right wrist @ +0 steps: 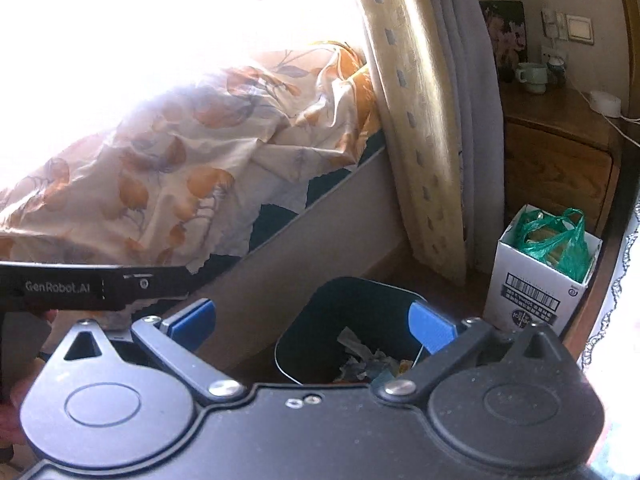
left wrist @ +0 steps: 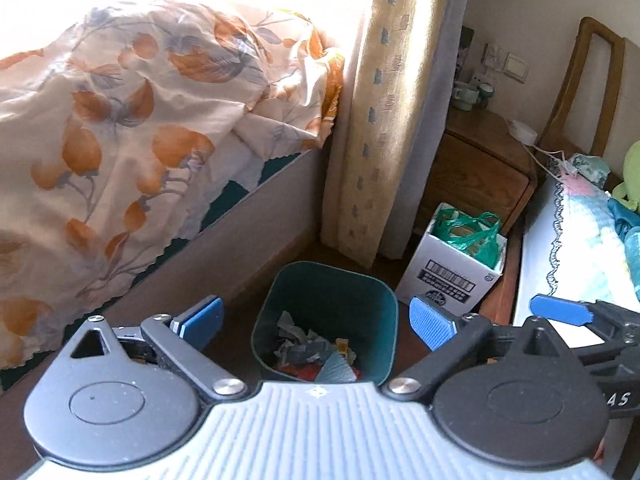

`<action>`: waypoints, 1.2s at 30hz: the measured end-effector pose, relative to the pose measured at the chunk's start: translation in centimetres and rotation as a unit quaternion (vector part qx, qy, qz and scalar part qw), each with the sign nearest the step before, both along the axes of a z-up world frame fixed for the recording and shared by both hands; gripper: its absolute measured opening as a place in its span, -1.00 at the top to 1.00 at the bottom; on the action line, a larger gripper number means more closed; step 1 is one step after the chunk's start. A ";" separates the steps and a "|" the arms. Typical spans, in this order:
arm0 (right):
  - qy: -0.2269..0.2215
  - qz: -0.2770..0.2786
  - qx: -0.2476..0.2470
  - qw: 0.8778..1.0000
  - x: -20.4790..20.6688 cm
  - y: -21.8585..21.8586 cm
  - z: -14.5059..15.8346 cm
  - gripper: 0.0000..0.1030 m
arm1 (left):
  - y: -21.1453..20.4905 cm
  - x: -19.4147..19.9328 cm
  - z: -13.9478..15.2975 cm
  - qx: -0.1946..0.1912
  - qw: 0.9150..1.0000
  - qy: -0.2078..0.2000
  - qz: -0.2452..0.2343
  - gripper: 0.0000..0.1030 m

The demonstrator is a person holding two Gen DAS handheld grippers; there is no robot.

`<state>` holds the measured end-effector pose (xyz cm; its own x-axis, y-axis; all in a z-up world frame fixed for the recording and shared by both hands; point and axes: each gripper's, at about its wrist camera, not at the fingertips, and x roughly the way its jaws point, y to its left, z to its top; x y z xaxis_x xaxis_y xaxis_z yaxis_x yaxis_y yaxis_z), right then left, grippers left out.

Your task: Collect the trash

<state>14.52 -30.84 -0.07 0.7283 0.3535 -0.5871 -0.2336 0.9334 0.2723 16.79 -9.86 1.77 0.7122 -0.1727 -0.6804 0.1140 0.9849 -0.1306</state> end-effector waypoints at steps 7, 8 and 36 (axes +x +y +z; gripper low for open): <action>-0.008 0.002 -0.005 1.000 -1.2 0.6 1.1 -1.00 | 0.4 -1.6 0.3 -0.008 1.000 0.003 -0.006 -0.95; -0.009 0.003 -0.006 1.000 -1.4 0.6 1.2 -1.00 | 0.4 -1.9 0.4 -0.008 1.000 0.002 -0.007 -0.95; -0.004 0.004 -0.033 0.999 -3.9 1.6 3.1 -1.00 | 1.9 -6.1 3.0 -0.011 1.000 -0.019 -0.009 -0.95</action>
<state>10.66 -29.19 3.06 0.7304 0.3201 -0.6034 -0.2424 0.9474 0.2091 10.69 -7.98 4.78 0.7337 -0.2004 -0.6492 0.1374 0.9795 -0.1471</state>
